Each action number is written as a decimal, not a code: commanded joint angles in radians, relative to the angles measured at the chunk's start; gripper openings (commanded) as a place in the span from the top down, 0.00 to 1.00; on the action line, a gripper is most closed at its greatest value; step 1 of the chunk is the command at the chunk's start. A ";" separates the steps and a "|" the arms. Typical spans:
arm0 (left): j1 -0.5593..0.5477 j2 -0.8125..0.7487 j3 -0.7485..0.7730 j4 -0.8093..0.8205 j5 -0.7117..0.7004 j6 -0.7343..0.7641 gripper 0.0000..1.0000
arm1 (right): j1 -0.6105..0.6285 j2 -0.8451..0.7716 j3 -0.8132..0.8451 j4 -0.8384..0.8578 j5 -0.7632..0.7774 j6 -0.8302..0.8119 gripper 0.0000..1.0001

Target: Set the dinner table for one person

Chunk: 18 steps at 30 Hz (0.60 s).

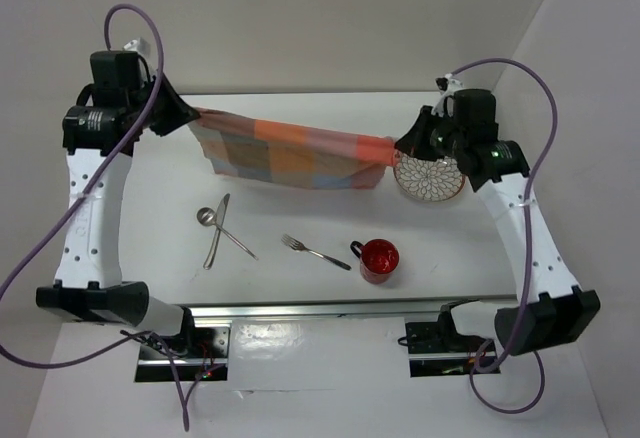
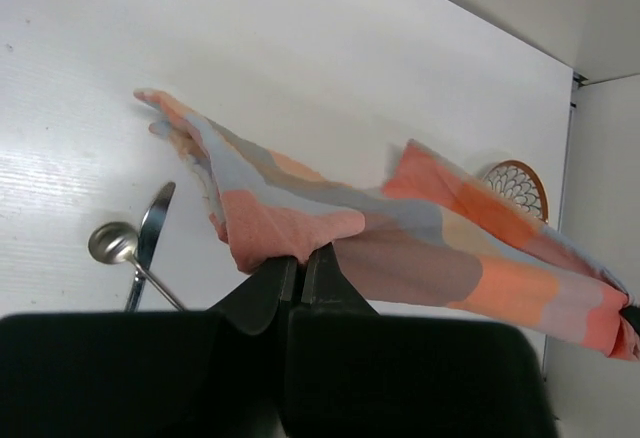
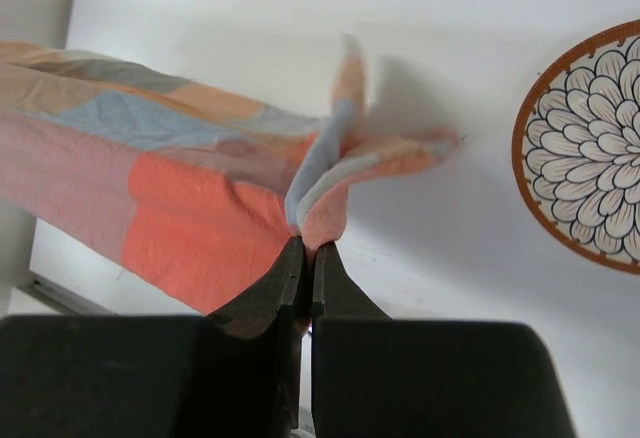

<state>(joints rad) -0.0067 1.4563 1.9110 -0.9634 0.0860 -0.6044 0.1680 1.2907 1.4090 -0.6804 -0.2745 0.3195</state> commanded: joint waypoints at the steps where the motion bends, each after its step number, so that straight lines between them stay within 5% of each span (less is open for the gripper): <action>1: 0.043 -0.095 0.029 -0.034 -0.040 0.035 1.00 | -0.012 -0.094 0.053 -0.137 0.052 -0.036 1.00; 9: 0.043 -0.058 0.068 -0.048 0.012 0.054 1.00 | -0.021 -0.078 0.114 -0.188 0.061 -0.011 1.00; 13: 0.043 0.122 0.068 0.040 0.051 0.043 1.00 | -0.039 0.083 0.123 -0.044 0.041 0.015 1.00; 18: 0.043 0.518 0.300 0.084 0.029 0.043 0.97 | -0.082 0.393 0.257 0.140 -0.017 0.049 0.99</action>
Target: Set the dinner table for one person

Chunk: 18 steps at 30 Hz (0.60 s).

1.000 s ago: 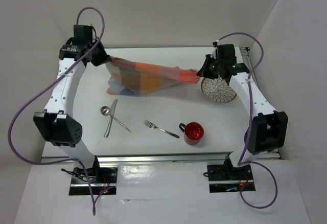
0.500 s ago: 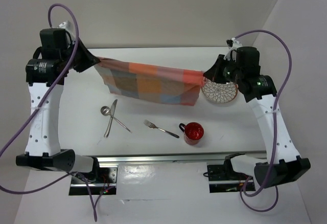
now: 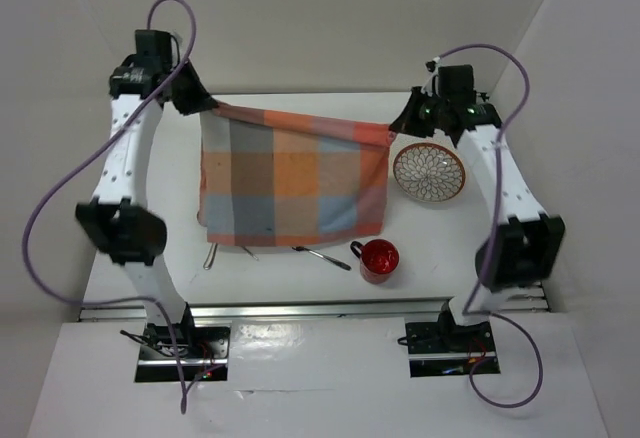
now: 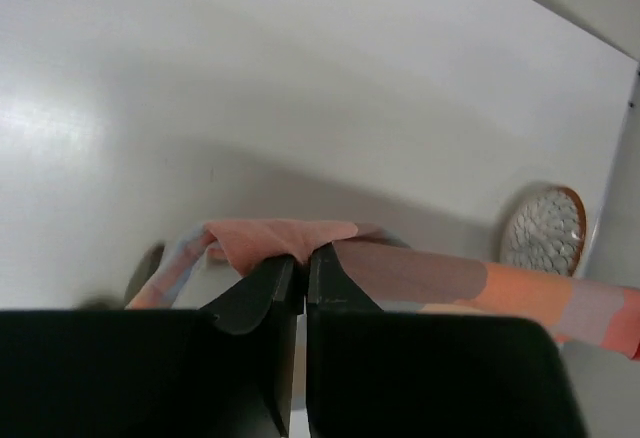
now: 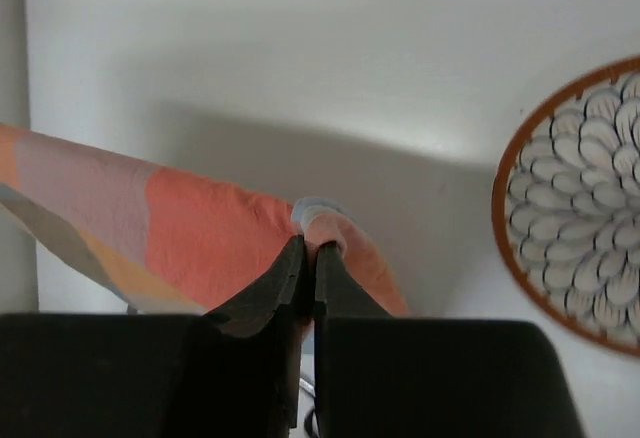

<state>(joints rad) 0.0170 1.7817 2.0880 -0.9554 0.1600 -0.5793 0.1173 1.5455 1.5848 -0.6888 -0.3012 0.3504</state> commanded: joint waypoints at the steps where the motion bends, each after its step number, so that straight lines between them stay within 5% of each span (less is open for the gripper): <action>1: 0.029 0.258 0.171 0.067 -0.045 0.009 0.82 | -0.041 0.269 0.125 0.162 -0.031 0.028 0.91; 2: 0.029 0.321 0.229 0.037 -0.054 0.009 0.60 | -0.041 0.336 0.176 0.172 -0.048 0.029 0.54; 3: 0.029 0.381 0.345 0.011 -0.077 0.009 0.23 | -0.041 0.396 0.286 0.163 -0.049 0.029 0.43; 5: 0.029 0.484 0.403 -0.025 -0.077 0.009 0.08 | -0.041 0.549 0.400 0.100 -0.065 0.029 0.35; 8: 0.020 0.400 0.238 0.052 -0.100 0.030 0.05 | -0.018 0.562 0.428 0.074 -0.012 0.015 0.26; 10: 0.020 0.337 0.080 0.122 -0.125 0.030 0.09 | -0.002 0.519 0.309 0.139 0.020 0.015 0.26; 13: 0.020 0.274 -0.032 0.122 -0.134 0.030 0.48 | 0.030 0.432 0.149 0.195 0.069 0.006 0.33; 16: 0.011 0.246 -0.129 0.132 -0.134 0.053 0.95 | 0.070 0.352 -0.013 0.247 0.079 0.005 0.64; 17: 0.000 0.233 -0.159 0.145 -0.134 0.065 1.00 | 0.096 0.328 -0.049 0.256 0.091 0.005 0.80; 18: -0.009 0.232 -0.192 0.161 -0.134 0.065 1.00 | 0.110 0.318 -0.077 0.265 0.091 0.005 0.86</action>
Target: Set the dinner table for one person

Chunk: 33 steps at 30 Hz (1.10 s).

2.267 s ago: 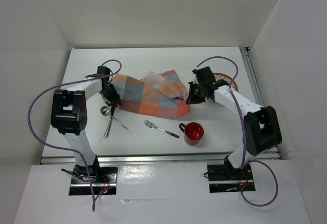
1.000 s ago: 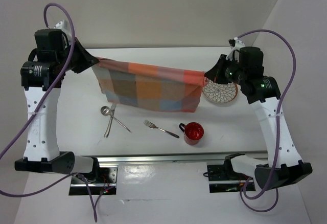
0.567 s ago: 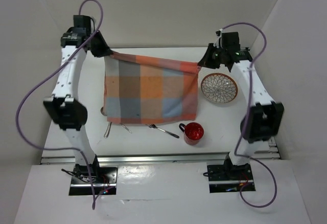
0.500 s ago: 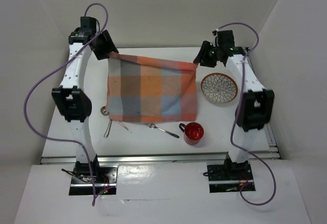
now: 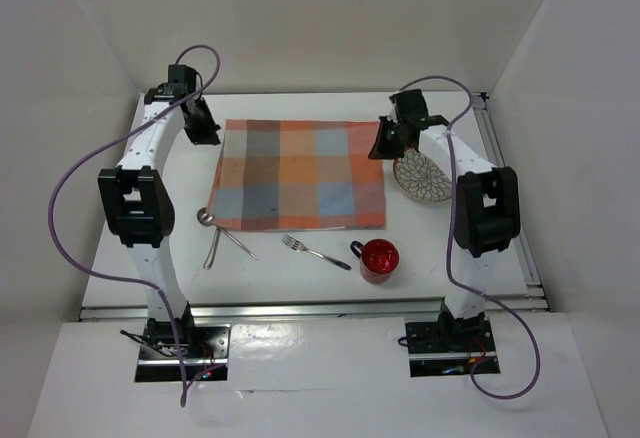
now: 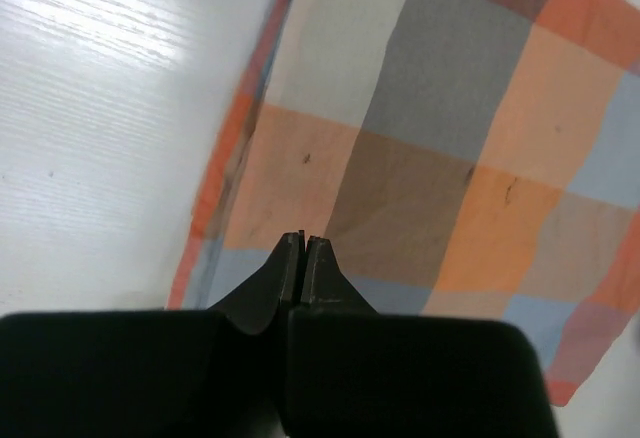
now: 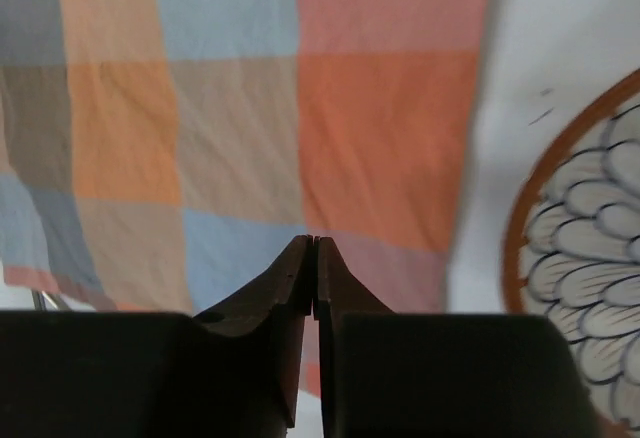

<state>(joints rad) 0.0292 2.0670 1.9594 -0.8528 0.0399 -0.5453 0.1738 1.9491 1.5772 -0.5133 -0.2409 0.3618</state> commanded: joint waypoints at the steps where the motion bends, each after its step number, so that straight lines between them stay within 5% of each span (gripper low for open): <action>1: -0.022 -0.064 -0.094 0.072 -0.014 0.031 1.00 | 0.062 -0.085 -0.094 0.090 0.031 -0.006 0.89; 9: -0.077 0.007 -0.284 0.153 -0.026 0.013 1.00 | 0.144 0.028 -0.183 0.125 -0.037 0.061 0.91; 18: -0.135 0.027 -0.389 0.184 -0.041 0.002 1.00 | 0.144 0.030 -0.264 0.093 0.132 0.071 0.94; 33: -0.232 0.041 -0.389 0.175 -0.052 -0.007 1.00 | 0.092 -0.078 -0.368 0.033 0.269 0.091 0.98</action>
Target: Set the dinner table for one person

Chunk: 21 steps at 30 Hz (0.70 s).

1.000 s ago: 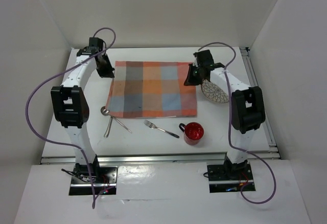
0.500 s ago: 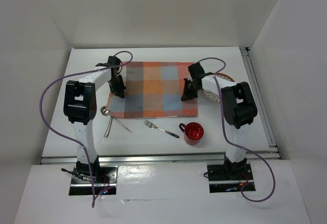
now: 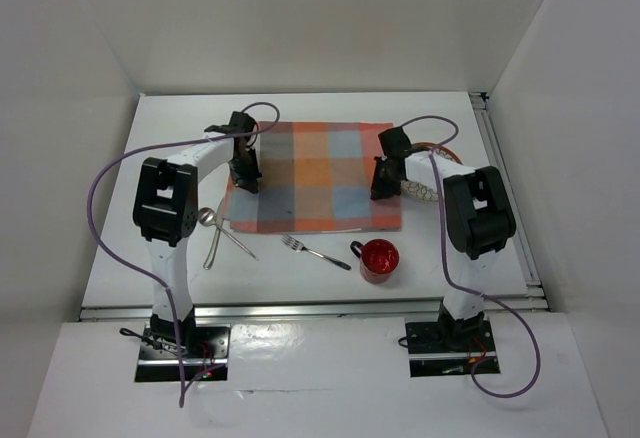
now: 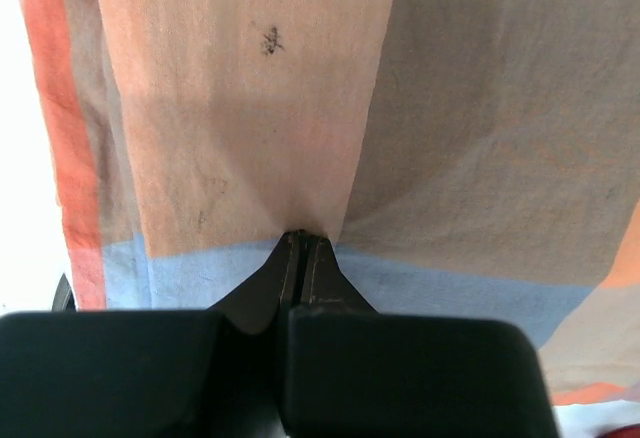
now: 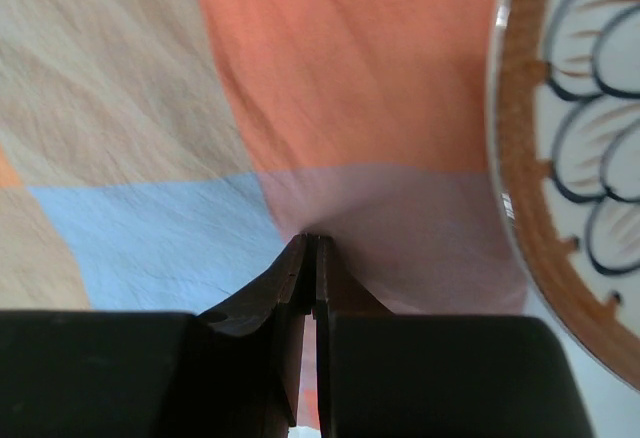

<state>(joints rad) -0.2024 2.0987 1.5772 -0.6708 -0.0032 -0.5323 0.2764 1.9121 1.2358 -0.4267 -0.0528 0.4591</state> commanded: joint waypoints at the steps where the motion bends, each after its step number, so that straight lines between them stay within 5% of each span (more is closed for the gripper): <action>1: 0.000 0.009 -0.006 -0.007 -0.023 -0.020 1.00 | -0.011 -0.041 -0.018 -0.053 0.065 -0.007 0.98; 5: 0.000 -0.025 0.049 -0.076 -0.067 -0.031 1.00 | -0.011 -0.123 0.020 -0.072 0.036 -0.007 0.92; 8: 0.000 -0.087 0.102 -0.096 -0.078 -0.031 0.72 | -0.049 -0.237 0.042 -0.072 0.036 0.019 0.66; 9: 0.000 -0.106 0.116 -0.096 -0.078 -0.031 0.63 | -0.069 -0.293 0.042 -0.072 0.036 0.019 0.42; 11: 0.000 -0.155 0.165 -0.119 -0.078 -0.012 0.45 | -0.115 -0.346 0.024 -0.081 0.045 0.044 0.29; 13: -0.009 -0.183 0.196 -0.140 -0.078 -0.002 0.38 | -0.201 -0.415 -0.010 -0.081 0.045 0.072 0.16; 21: -0.009 -0.353 0.173 -0.147 -0.047 0.008 0.30 | -0.517 -0.538 -0.269 -0.024 -0.033 0.240 0.08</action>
<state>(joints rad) -0.2081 1.8088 1.7779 -0.7948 -0.0647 -0.5480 -0.2066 1.3766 1.0332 -0.4553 -0.0517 0.6239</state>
